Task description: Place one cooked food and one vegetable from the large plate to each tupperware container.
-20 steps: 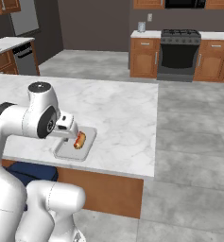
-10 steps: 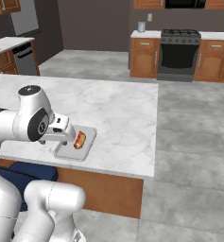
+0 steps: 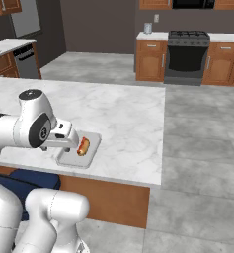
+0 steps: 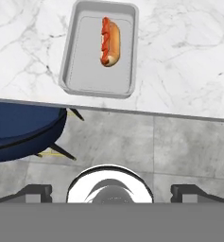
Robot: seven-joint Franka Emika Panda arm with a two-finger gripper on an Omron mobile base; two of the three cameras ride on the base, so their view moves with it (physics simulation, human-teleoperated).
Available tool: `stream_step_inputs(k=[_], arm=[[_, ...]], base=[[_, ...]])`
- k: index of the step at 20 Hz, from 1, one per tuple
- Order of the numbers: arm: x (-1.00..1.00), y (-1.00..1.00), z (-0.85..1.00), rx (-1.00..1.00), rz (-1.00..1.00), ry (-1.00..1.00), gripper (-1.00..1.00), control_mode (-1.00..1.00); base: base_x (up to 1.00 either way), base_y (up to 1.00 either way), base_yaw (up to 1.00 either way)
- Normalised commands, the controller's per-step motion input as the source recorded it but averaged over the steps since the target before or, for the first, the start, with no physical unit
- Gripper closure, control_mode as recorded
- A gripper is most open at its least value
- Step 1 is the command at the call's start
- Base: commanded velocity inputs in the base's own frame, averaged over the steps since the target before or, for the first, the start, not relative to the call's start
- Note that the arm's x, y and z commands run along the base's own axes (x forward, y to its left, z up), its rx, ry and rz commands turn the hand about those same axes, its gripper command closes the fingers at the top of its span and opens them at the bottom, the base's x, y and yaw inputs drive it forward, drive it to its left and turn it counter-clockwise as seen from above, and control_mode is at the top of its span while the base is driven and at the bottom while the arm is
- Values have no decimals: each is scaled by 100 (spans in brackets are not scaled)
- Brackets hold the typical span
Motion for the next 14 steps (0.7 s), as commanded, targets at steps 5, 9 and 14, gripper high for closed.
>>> stream_step_inputs(k=[5, 9, 14], arm=[[0, 0, 0, 0, 0, 0, -100, 100], [0, 0, 0, 0, 0, 0, -100, 100], [0, 0, 0, 0, 0, 0, -100, 100]], base=[[-41, 13, 0], [-67, 54, 0], [-29, 92, 0]])
